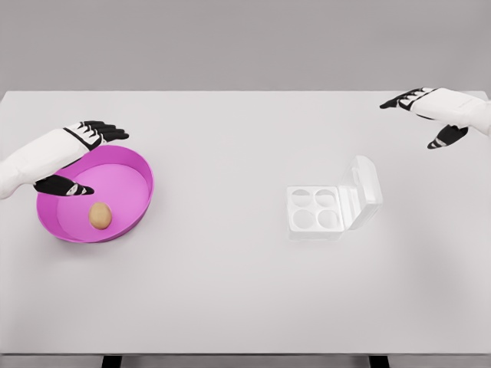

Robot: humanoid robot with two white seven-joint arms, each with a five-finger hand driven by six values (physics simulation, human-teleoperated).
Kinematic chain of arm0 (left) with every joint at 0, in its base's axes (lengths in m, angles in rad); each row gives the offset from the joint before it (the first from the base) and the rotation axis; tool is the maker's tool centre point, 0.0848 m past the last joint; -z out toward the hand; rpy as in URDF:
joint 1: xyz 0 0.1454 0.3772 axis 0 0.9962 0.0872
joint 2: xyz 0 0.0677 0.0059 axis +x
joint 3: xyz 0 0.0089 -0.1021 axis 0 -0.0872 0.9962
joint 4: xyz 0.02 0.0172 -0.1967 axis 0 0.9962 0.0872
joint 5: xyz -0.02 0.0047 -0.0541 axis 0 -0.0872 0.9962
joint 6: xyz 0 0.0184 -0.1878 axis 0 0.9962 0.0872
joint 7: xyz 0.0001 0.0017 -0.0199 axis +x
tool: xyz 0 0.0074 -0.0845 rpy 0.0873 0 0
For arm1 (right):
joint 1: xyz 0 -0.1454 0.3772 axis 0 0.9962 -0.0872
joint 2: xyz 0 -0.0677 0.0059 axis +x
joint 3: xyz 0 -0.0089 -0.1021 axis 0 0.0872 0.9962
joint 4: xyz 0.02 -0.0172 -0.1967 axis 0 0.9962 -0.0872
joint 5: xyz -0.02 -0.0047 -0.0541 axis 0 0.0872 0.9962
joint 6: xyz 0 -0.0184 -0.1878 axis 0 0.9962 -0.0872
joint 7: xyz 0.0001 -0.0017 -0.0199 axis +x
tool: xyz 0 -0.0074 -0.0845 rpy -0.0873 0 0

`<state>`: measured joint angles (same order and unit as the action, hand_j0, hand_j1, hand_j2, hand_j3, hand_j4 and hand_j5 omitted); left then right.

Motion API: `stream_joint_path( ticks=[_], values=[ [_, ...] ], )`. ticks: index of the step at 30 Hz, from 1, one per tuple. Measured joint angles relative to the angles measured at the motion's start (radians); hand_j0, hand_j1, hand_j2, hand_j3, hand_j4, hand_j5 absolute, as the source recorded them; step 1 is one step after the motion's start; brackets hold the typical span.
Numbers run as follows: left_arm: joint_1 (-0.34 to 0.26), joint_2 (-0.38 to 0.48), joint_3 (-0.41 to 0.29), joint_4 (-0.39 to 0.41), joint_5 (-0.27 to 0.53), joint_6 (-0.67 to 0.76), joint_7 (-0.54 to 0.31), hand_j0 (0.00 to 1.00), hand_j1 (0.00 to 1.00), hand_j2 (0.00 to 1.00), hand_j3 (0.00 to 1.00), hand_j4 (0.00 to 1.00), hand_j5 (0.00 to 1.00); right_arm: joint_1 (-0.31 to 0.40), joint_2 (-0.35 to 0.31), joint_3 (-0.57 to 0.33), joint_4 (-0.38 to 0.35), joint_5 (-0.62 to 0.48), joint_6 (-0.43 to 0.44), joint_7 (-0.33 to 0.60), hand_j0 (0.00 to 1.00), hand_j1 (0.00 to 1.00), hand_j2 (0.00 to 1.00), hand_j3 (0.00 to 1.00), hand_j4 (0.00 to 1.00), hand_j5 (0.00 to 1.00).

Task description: Pack egg into the box and close the box lid

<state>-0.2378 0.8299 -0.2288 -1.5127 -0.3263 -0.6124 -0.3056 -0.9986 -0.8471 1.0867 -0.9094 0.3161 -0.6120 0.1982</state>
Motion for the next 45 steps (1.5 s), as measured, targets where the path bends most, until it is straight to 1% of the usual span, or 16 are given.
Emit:
stream_joint_path(
  ticks=[3,5,7,9,11,15,22,26,29,32,39,45],
  values=[
    [-0.002,0.001,0.0,0.0,0.0,0.0,-0.003,1.0,1.0,1.0,1.0,1.0,1.0,-0.005,0.0,0.0,-0.002,0.007,0.0,0.009,1.0,1.0,1.0,1.0,1.0,1.0],
    [-0.006,0.002,0.001,0.0,0.001,0.0,-0.03,1.0,1.0,1.0,1.0,1.0,1.0,-0.012,-0.009,0.002,-0.002,0.009,0.0,0.036,1.0,1.0,1.0,1.0,1.0,1.0],
    [-0.006,0.004,0.011,0.0,0.002,0.0,-0.094,1.0,1.0,1.0,1.0,1.0,1.0,-0.041,-0.027,0.017,-0.002,0.01,0.0,0.093,1.0,1.0,1.0,1.0,1.0,1.0],
    [-0.006,0.006,0.021,-0.001,0.004,0.0,-0.171,1.0,1.0,1.0,1.0,1.0,1.0,-0.044,-0.039,0.029,-0.002,0.012,0.0,0.14,1.0,1.0,1.0,1.0,1.0,1.0],
    [-0.006,0.019,0.026,-0.002,0.004,-0.001,-0.234,1.0,1.0,1.0,1.0,1.0,1.0,-0.057,-0.046,0.035,-0.001,0.013,0.0,0.165,1.0,1.0,1.0,1.0,1.0,1.0],
    [-0.006,0.032,0.029,-0.002,0.005,-0.001,-0.287,1.0,1.0,1.0,1.0,1.0,1.0,-0.063,-0.044,0.037,-0.019,0.012,-0.001,0.184,1.0,1.0,1.0,1.0,1.0,1.0],
    [-0.008,0.037,0.032,-0.011,0.007,-0.001,-0.304,1.0,1.0,1.0,1.0,1.0,1.0,-0.061,-0.04,0.035,-0.03,0.008,-0.001,0.187,1.0,1.0,1.0,1.0,1.0,1.0],
    [-0.005,0.037,0.03,-0.021,0.005,-0.001,-0.305,0.94,0.94,0.94,0.94,0.94,0.94,-0.061,-0.04,0.033,-0.031,0.009,-0.001,0.19,1.0,1.0,1.0,1.0,1.0,1.0],
    [-0.003,0.038,0.028,-0.036,0.004,-0.001,-0.306,0.93,0.93,0.93,0.93,0.93,0.93,-0.063,-0.039,0.032,-0.031,0.009,-0.001,0.191,1.0,1.0,1.0,1.0,1.0,1.0],
    [0.003,0.045,0.024,-0.046,0.004,-0.001,-0.306,0.9,0.9,0.9,0.9,0.9,0.9,-0.064,-0.036,0.032,-0.031,0.009,-0.001,0.192,1.0,1.0,1.0,1.0,1.0,1.0],
    [0.017,0.073,0.017,-0.051,-0.003,-0.001,-0.306,0.9,0.9,0.9,0.9,0.9,0.9,-0.063,-0.03,0.03,-0.031,0.01,-0.001,0.193,1.0,1.0,1.0,1.0,1.0,1.0],
    [0.025,0.079,0.015,-0.052,-0.016,-0.001,-0.306,0.89,0.89,0.89,0.89,0.89,0.89,-0.064,-0.022,0.03,-0.032,0.011,-0.001,0.194,1.0,1.0,1.0,1.0,1.0,1.0]
  ],
)
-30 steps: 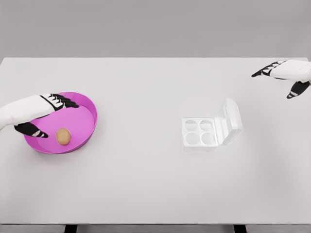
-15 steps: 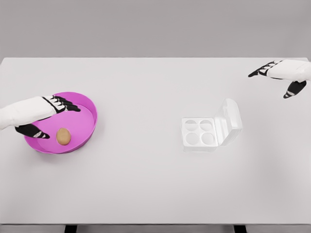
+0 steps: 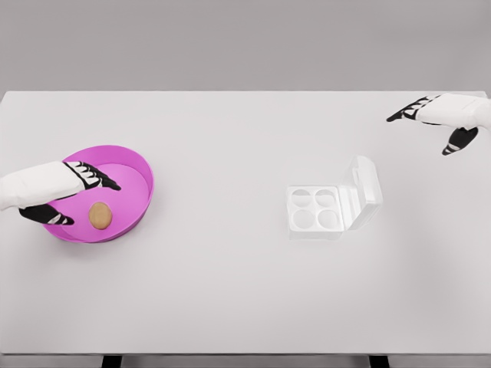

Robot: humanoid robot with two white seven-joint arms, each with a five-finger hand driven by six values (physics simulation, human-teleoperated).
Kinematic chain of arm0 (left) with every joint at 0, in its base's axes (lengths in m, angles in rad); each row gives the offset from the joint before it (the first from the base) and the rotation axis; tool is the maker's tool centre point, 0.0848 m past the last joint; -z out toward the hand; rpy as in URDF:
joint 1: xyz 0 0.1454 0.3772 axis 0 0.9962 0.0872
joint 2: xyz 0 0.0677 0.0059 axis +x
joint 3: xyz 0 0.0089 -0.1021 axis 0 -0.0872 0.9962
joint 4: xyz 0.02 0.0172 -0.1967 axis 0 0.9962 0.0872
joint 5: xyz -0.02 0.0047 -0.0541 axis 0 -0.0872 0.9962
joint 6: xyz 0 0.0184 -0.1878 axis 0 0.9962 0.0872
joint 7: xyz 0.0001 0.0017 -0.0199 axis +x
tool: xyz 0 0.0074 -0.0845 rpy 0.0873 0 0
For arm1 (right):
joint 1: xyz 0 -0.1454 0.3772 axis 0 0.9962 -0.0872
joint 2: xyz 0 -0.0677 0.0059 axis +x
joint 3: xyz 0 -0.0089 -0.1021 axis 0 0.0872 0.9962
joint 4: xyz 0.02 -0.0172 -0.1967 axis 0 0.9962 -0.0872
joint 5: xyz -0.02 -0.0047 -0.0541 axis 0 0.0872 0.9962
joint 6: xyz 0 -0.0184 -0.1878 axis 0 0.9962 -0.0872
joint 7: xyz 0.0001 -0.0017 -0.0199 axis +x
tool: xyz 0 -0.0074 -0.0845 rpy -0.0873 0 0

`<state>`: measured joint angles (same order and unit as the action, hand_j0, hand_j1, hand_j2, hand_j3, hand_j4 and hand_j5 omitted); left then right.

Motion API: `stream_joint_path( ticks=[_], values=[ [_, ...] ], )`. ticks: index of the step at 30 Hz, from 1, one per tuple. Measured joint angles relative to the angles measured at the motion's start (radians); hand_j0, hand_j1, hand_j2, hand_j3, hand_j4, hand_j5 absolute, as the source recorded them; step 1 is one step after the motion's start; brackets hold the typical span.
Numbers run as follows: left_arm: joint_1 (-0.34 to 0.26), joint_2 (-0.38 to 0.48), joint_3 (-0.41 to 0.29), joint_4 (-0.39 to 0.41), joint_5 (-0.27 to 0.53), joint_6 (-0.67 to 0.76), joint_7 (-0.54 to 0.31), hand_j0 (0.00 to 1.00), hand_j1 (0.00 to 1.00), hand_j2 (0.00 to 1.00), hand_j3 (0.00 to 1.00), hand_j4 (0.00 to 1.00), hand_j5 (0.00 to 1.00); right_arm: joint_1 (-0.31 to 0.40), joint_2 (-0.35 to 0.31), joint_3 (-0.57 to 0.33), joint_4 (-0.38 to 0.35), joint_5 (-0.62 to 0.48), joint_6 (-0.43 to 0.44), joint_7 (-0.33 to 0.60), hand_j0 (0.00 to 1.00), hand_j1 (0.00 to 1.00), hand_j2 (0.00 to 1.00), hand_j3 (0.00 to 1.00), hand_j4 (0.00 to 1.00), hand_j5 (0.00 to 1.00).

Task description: Pack egg into the box and close the box lid

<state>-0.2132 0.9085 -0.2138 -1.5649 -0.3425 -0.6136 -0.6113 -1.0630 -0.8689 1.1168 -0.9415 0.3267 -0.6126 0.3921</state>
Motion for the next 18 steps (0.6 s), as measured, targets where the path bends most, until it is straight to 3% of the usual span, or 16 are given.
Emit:
stream_joint_path(
  ticks=[18],
  values=[
    [0.014,-0.012,-0.007,-0.01,-0.024,0.0,0.0,0.84,0.84,0.84,0.84,0.84,0.84,-0.003,0.011,-0.001,-0.013,0.0,0.0,0.001,1.0,1.0,1.0,1.0,1.0,1.0]
  ],
)
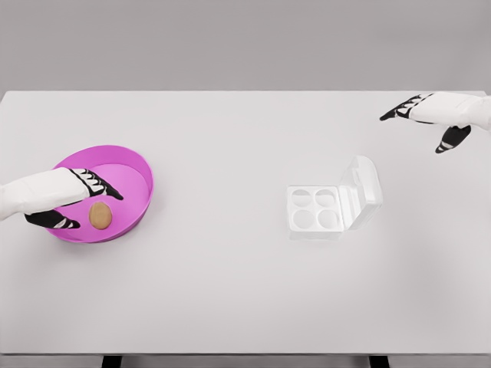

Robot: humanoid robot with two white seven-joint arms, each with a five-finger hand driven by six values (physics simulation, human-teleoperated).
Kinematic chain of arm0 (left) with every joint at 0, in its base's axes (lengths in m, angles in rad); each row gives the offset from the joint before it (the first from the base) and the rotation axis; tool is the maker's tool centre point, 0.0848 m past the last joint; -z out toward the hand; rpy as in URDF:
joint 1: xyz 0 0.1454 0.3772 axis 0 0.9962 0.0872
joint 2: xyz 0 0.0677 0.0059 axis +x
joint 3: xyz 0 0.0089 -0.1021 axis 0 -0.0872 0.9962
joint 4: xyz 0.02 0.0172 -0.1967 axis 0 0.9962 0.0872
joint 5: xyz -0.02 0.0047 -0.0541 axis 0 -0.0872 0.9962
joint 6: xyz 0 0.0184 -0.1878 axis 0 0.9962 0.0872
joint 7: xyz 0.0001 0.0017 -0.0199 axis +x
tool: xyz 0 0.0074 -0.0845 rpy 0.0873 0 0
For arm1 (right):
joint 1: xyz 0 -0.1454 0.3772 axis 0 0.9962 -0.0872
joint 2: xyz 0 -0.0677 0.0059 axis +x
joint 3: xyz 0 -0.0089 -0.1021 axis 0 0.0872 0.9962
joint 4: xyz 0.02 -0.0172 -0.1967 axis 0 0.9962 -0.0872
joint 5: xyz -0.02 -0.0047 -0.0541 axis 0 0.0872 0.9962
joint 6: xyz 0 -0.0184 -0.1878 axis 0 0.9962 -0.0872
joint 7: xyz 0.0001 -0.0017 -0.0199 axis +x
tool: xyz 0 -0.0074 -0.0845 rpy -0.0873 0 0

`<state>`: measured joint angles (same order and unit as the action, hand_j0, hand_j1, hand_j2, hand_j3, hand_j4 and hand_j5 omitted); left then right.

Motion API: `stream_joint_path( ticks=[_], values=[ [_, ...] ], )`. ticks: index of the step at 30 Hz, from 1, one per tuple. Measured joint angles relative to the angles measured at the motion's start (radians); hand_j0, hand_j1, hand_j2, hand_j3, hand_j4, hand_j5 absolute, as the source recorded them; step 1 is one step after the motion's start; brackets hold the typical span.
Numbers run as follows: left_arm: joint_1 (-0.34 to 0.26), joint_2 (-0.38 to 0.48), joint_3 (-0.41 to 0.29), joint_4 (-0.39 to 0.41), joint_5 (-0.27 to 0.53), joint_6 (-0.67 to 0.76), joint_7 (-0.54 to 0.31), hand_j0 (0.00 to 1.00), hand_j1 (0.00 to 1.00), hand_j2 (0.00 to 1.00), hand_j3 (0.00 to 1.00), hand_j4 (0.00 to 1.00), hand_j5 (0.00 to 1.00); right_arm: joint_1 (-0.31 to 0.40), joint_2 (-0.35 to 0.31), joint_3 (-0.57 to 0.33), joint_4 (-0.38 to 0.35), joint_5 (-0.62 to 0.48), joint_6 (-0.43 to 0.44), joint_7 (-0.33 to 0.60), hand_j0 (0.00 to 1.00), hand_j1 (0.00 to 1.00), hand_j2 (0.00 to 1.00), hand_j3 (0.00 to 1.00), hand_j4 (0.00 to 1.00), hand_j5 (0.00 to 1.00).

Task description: Pack egg into the box and close the box lid

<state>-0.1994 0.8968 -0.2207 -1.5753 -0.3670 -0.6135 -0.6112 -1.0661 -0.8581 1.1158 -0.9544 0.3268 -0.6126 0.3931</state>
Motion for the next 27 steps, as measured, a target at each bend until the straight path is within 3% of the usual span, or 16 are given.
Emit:
stream_joint_path(
  ticks=[27],
  values=[
    [0.0,-0.044,0.0,0.007,-0.071,0.0,0.0,0.78,0.78,0.78,0.78,0.78,0.78,-0.003,0.003,0.0,-0.003,0.002,0.0,0.0,1.0,1.0,1.0,1.0,1.0,1.0]
  ],
)
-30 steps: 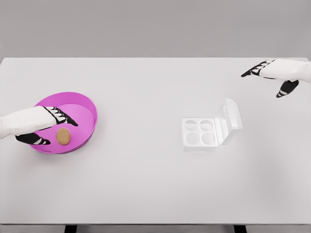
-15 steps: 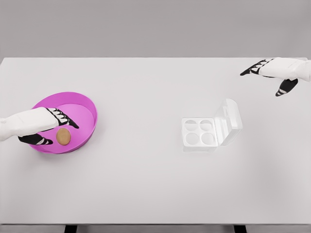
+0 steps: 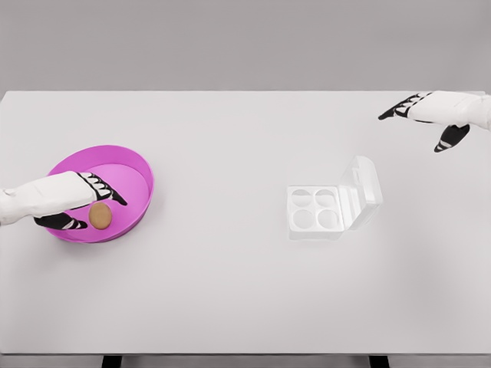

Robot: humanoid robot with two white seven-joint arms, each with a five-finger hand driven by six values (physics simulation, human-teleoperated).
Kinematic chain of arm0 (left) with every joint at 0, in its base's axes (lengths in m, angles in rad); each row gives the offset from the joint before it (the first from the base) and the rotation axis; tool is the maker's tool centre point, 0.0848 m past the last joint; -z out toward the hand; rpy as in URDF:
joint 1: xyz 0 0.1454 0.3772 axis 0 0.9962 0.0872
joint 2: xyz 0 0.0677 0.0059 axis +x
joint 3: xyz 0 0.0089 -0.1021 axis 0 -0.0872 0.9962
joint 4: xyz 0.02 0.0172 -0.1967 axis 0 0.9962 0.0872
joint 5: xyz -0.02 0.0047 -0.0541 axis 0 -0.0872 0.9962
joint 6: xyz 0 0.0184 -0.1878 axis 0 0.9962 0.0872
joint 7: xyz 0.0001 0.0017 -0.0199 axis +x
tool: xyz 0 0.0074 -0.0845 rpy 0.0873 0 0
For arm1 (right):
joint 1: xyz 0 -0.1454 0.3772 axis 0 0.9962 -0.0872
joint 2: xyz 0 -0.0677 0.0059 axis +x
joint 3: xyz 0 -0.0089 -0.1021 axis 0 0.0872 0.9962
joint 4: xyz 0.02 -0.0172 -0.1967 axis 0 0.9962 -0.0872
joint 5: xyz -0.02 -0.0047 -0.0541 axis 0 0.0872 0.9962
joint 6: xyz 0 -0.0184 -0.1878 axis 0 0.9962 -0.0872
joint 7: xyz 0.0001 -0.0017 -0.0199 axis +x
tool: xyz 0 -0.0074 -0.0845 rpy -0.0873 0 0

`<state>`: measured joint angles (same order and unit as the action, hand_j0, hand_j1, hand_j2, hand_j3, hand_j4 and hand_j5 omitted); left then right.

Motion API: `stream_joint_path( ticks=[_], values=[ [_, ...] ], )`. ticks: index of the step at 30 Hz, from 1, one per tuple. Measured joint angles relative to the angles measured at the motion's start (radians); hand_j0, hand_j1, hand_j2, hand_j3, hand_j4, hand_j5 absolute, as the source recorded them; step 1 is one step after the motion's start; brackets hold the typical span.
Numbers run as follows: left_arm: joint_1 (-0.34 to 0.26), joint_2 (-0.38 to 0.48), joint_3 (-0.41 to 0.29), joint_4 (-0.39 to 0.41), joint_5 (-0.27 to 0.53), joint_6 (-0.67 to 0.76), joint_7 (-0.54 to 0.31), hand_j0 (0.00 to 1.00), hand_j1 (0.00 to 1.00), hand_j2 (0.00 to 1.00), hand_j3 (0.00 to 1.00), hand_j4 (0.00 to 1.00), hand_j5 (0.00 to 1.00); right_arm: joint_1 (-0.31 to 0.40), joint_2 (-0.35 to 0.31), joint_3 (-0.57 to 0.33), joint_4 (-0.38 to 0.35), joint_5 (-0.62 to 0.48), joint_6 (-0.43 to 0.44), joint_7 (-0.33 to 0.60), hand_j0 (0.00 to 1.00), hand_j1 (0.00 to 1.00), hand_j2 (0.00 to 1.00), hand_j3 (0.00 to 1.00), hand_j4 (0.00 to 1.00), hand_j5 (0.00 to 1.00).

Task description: Pack egg into the box and close the box lid

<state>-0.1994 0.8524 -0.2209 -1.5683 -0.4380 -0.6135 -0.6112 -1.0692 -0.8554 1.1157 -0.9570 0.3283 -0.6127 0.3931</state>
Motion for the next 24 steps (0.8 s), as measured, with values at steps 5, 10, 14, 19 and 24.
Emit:
stream_joint_path(
  ticks=[5,10,14,19,24],
  values=[
    [0.0,-0.005,0.0,0.001,-0.008,0.0,0.0,0.77,0.77,0.77,0.77,0.77,0.77,-0.002,0.0,0.0,0.0,0.0,0.0,0.0,1.0,1.0,1.0,1.0,1.0,1.0],
    [0.002,-0.006,-0.008,0.003,-0.014,0.0,0.0,0.77,0.77,0.77,0.77,0.77,0.77,-0.002,0.0,0.0,0.0,0.0,0.0,0.0,1.0,1.0,1.0,1.0,1.0,1.0],
    [0.002,-0.007,-0.015,0.008,-0.016,0.0,0.0,0.76,0.76,0.76,0.76,0.76,0.76,-0.002,0.0,0.0,0.001,0.0,0.0,0.0,1.0,1.0,1.0,1.0,1.0,1.0],
    [0.002,-0.007,-0.019,0.011,-0.017,0.0,0.0,0.76,0.76,0.76,0.76,0.76,0.76,-0.002,0.0,0.0,0.001,0.0,0.0,0.0,1.0,1.0,1.0,1.0,1.0,1.0],
    [0.002,-0.007,-0.02,0.015,-0.017,0.0,0.0,0.76,0.76,0.76,0.76,0.76,0.76,-0.002,0.002,0.001,0.001,0.0,0.0,0.0,1.0,1.0,1.0,1.0,1.0,1.0]
  ],
)
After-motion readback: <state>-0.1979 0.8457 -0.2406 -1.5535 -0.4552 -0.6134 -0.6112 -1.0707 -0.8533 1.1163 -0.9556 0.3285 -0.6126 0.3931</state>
